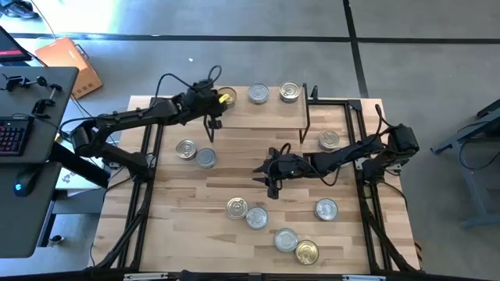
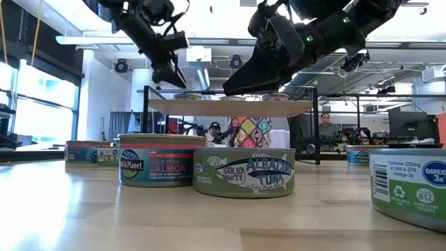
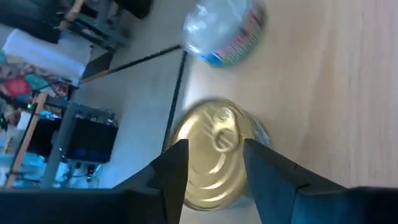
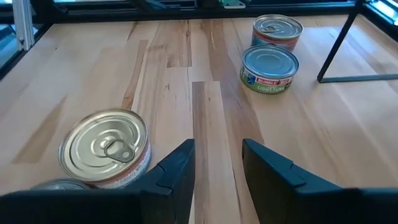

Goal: Stack canned seafood by type on shelf
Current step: Adjust the blue tuna can on the shelf

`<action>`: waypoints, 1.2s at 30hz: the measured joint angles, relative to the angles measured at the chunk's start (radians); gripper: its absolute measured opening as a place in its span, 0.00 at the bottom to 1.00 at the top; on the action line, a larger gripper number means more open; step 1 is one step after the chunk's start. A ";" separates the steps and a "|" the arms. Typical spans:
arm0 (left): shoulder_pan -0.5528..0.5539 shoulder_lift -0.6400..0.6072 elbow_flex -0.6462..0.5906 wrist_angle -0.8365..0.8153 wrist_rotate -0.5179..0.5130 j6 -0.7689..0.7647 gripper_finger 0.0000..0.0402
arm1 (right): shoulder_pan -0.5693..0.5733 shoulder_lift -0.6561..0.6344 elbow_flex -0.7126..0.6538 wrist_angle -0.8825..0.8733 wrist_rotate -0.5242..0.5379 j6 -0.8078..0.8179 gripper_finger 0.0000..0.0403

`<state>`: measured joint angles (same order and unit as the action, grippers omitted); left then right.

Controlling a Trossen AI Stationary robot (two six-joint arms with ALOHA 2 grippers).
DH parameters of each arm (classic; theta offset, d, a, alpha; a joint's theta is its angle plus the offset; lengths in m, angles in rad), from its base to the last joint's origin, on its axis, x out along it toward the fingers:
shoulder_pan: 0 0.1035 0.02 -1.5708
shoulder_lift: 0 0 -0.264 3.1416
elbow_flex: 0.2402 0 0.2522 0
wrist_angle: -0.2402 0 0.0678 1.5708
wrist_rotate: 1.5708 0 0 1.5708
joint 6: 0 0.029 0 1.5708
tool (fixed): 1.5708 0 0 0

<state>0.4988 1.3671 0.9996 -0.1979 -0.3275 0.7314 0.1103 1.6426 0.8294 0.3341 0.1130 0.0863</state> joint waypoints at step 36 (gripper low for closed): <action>-0.214 -0.107 -0.216 0.150 0.034 -0.328 0.28 | -0.752 -0.063 0.497 -0.839 0.118 -0.018 0.08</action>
<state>0.2848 1.2604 0.7841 -0.0474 -0.2935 0.4038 -0.6419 1.5801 1.3266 -0.5044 0.2314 0.0686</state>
